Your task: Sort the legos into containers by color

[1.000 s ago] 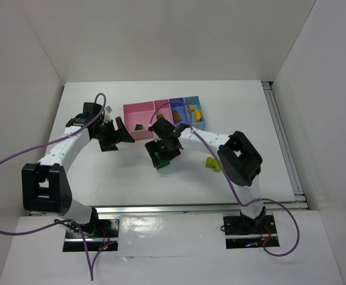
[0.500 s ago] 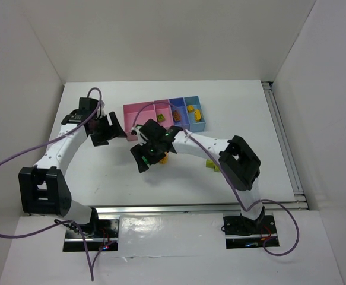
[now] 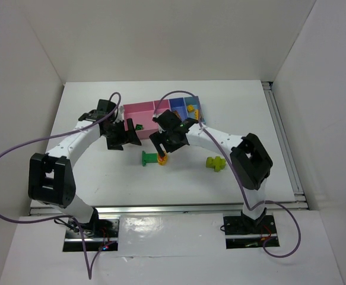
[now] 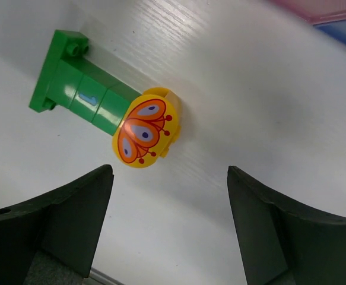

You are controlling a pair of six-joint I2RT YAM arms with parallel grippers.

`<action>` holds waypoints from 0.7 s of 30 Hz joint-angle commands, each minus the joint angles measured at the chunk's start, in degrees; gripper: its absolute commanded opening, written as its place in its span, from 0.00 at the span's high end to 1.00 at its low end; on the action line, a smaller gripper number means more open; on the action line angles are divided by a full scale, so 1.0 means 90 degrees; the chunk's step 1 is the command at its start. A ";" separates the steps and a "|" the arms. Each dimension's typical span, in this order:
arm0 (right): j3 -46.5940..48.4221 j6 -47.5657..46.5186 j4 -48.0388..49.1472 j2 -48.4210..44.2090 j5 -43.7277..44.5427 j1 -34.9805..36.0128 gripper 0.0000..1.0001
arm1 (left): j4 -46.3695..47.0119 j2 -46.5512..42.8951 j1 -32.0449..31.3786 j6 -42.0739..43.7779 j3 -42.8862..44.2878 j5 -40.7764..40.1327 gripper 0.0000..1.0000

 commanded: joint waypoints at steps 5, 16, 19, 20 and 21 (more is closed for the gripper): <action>0.0192 -0.0812 -0.0046 0.0221 0.0096 -0.0003 0.14 | -0.0185 0.0214 -0.0082 0.0017 0.0190 0.0246 0.16; -0.0433 -0.0149 0.0647 -0.0599 -0.0140 -0.0677 0.14 | -0.0185 0.0410 -0.1086 -0.0257 0.0014 -0.0583 0.33; -0.0579 -0.0022 0.0648 -0.0765 -0.0042 -0.0872 0.14 | -0.0185 0.0478 -0.1497 -0.0335 -0.0161 -0.1167 0.34; -0.0580 -0.0021 0.0648 -0.0833 0.0026 -0.0950 0.14 | -0.0127 0.0556 -0.1576 -0.0422 -0.0162 -0.1286 0.34; -0.0580 -0.0021 0.0648 -0.0892 0.0026 -0.0951 0.14 | -0.0126 0.0557 -0.1654 -0.0519 -0.0259 -0.1403 0.34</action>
